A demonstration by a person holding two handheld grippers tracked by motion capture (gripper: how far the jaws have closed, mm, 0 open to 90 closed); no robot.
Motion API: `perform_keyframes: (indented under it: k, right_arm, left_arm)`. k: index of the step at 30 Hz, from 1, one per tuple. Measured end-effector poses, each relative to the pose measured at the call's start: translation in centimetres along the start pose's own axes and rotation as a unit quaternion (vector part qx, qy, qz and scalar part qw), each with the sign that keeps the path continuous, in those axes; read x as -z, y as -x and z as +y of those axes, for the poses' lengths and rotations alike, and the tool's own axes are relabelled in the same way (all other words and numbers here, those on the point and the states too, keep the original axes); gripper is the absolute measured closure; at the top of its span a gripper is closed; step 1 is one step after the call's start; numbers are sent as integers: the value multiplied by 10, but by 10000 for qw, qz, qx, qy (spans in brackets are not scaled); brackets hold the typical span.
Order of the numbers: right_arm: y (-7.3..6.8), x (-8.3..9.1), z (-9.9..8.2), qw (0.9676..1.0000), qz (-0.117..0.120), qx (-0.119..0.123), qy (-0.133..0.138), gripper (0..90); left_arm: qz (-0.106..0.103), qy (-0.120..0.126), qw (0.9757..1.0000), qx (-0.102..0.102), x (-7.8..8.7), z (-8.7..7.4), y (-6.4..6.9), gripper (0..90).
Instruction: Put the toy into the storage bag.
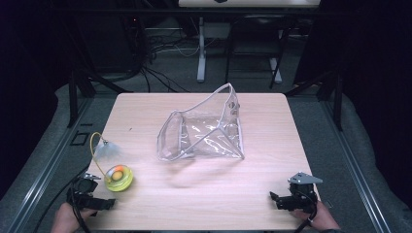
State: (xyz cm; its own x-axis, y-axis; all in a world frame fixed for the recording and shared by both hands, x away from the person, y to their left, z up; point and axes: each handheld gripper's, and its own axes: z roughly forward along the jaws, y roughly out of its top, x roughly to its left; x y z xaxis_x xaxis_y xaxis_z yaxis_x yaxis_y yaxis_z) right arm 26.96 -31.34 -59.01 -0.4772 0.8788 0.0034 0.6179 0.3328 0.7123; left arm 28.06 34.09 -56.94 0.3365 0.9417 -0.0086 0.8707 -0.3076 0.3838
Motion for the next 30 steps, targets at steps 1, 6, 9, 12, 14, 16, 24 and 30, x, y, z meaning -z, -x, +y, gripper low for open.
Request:
perform_keyframes:
  k: [1, 6, 9, 12, 14, 16, 24, 30]
  right_arm:
    - [0, 0, 0, 10000, 0, -1, 2, 0]
    - [0, 0, 0, 10000, 2, -6, -15, 0]
    - [0, 0, 0, 10000, 3, 1, 0, 0]
    - [0, 0, 0, 10000, 4, 2, -1, 0]
    - [0, 0, 0, 10000, 4, 2, -1, 0]
    - [0, 0, 0, 10000, 5, 0, 2, 0]
    - [0, 0, 0, 10000, 4, -2, 4, 0]
    - [0, 0, 0, 10000, 2, -2, -1, 0]
  left_arm:
    - [0, -2, 10000, -13, 0, 0, 0, 0]
    - [6, 28, 10000, 10, 0, -1, 0, 0]
    - [10, 34, 10000, 24, 0, -1, 0, 0]
    - [16, 41, 10000, 25, 0, -1, 0, 0]
    - [14, -13, 10000, 41, 1, -2, 1, 0]
    - [7, -18, 10000, -19, 1, -2, 0, 3]
    - [47, 221, 9997, -42, 8, 1, 0, 0]
    - [52, 517, 9986, -58, 16, 4, 1, 0]
